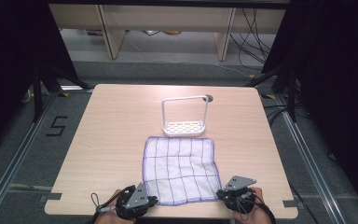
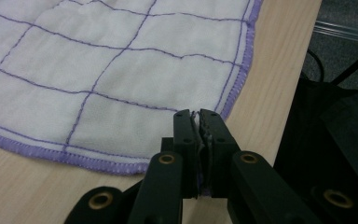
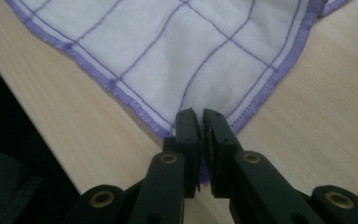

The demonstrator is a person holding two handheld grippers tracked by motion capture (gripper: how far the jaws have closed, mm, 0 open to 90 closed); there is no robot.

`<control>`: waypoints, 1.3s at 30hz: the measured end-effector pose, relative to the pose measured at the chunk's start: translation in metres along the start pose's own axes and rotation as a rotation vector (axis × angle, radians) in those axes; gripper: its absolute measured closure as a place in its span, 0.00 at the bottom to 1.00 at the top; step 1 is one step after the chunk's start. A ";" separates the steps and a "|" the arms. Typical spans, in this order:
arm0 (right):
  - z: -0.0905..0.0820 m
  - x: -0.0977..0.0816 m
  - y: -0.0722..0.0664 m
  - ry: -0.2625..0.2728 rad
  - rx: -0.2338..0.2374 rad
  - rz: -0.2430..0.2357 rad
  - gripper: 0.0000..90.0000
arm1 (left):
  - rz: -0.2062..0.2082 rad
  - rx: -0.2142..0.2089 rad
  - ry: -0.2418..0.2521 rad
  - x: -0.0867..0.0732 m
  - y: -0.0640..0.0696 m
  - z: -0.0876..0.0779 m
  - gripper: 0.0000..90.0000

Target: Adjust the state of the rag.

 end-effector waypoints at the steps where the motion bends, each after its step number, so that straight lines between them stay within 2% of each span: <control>1: -0.008 0.003 -0.007 0.032 0.011 -0.037 0.95 | 0.023 -0.004 -0.008 -0.001 -0.002 -0.006 0.96; 2: -0.011 0.002 -0.011 0.026 0.015 -0.033 0.95 | 0.002 -0.017 0.007 -0.002 -0.001 -0.007 0.96; 4: -0.013 0.000 -0.015 0.013 0.028 -0.047 0.95 | 0.002 -0.015 0.011 -0.003 -0.001 -0.009 0.96; 5: -0.011 -0.005 -0.025 0.002 0.047 -0.032 0.95 | -0.005 -0.022 -0.003 -0.005 -0.001 -0.011 0.95; 6: -0.009 -0.007 -0.025 0.005 0.043 -0.046 0.95 | -0.007 -0.027 0.005 -0.006 -0.001 -0.012 0.94; 7: -0.009 -0.007 -0.025 0.005 0.043 -0.046 0.95 | 0.005 -0.029 -0.010 -0.007 -0.002 -0.013 0.94; 8: -0.007 -0.009 -0.026 -0.020 0.048 -0.040 0.93 | -0.020 -0.033 -0.009 -0.009 0.000 -0.010 0.89; 9: -0.007 -0.009 -0.026 -0.020 0.048 -0.040 0.93 | -0.020 -0.033 -0.009 -0.009 0.000 -0.010 0.86; 10: -0.006 -0.008 -0.023 -0.004 0.036 -0.024 0.83 | -0.026 -0.056 -0.023 -0.009 0.000 -0.010 0.81; 11: -0.006 -0.008 -0.021 0.004 0.031 0.009 0.75 | -0.074 -0.069 0.000 -0.007 0.002 -0.010 0.75; 12: -0.006 -0.008 -0.021 0.004 0.031 0.009 0.75 | -0.074 -0.069 0.000 -0.007 0.002 -0.010 0.68; 13: -0.010 -0.006 -0.013 0.027 0.019 0.058 0.64 | -0.089 -0.072 0.010 -0.005 0.000 -0.011 0.62; 14: -0.010 -0.006 -0.013 0.027 0.019 0.058 0.64 | -0.120 -0.079 0.029 -0.002 -0.002 -0.013 0.62; 15: -0.015 0.001 -0.001 0.098 -0.019 0.063 0.58 | -0.163 -0.084 0.063 0.005 -0.010 -0.018 0.54; 16: -0.015 0.001 -0.001 0.098 -0.019 0.063 0.58 | -0.163 -0.084 0.063 0.005 -0.010 -0.018 0.53; 17: -0.020 0.010 0.010 0.151 -0.069 0.084 0.54 | -0.202 -0.081 0.100 0.010 -0.020 -0.020 0.52; 18: -0.020 0.010 0.010 0.151 -0.069 0.084 0.54 | -0.202 -0.081 0.100 0.010 -0.020 -0.020 0.52; 19: -0.021 0.017 0.023 0.181 -0.095 0.112 0.54 | -0.231 -0.072 0.121 0.014 -0.027 -0.021 0.51; 20: -0.020 0.020 0.030 0.190 -0.105 0.114 0.54 | -0.252 -0.036 0.133 0.018 -0.041 -0.021 0.50; 22: -0.016 0.026 0.044 0.195 -0.137 0.126 0.53 | -0.284 0.000 0.147 0.022 -0.058 -0.019 0.49; 23: -0.014 0.029 0.049 0.195 -0.141 0.136 0.53 | -0.285 0.025 0.152 0.024 -0.067 -0.018 0.48; 24: -0.014 0.029 0.049 0.195 -0.141 0.136 0.53 | -0.285 0.025 0.152 0.024 -0.067 -0.018 0.48; 25: -0.008 0.037 0.059 0.201 -0.148 0.127 0.53 | -0.273 0.078 0.144 0.027 -0.087 -0.015 0.48; 27: -0.003 0.045 0.069 0.201 -0.158 0.116 0.51 | -0.291 0.119 0.149 0.029 -0.108 -0.011 0.47; 28: -0.001 0.049 0.074 0.201 -0.162 0.125 0.51 | -0.299 0.136 0.123 0.030 -0.117 -0.011 0.47; 29: 0.001 0.052 0.080 0.200 -0.162 0.122 0.51 | -0.293 0.155 0.123 0.030 -0.127 -0.009 0.47; 30: 0.001 0.052 0.080 0.200 -0.162 0.122 0.51 | -0.293 0.155 0.123 0.030 -0.127 -0.009 0.46; 31: 0.007 0.059 0.094 0.197 -0.185 0.110 0.50 | -0.301 0.170 0.119 0.031 -0.135 -0.008 0.46; 32: 0.010 0.062 0.100 0.181 -0.190 0.108 0.50 | -0.295 0.181 0.107 0.033 -0.147 -0.004 0.46; 33: 0.010 0.062 0.100 0.181 -0.190 0.108 0.50 | -0.295 0.181 0.107 0.033 -0.147 -0.004 0.46; 34: 0.012 0.064 0.105 0.172 -0.198 0.112 0.50 | -0.298 0.205 0.103 0.035 -0.156 -0.003 0.46; 35: 0.019 0.074 0.116 0.155 -0.199 0.114 0.51 | -0.321 0.209 0.112 0.037 -0.161 -0.002 0.46; 36: 0.023 0.079 0.120 0.158 -0.202 0.108 0.51 | -0.363 0.229 0.133 0.040 -0.173 0.001 0.46; 37: 0.023 0.079 0.120 0.158 -0.202 0.108 0.51 | -0.363 0.229 0.133 0.040 -0.173 0.001 0.45; 38: 0.028 0.086 0.124 0.149 -0.197 0.118 0.51 | -0.382 0.224 0.139 0.041 -0.176 0.002 0.45; 39: 0.031 0.090 0.126 0.139 -0.193 0.118 0.51 | -0.375 0.223 0.126 0.040 -0.178 0.002 0.45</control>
Point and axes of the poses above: each handheld gripper's, and its own axes: z roughly forward along the jaws, x roughly out of its top, y roughly to its right, the point moved 6 cm from there along z, roughly forward along the jaws, and after that the axes turned 4 degrees about -z, right-handed, at the moved point
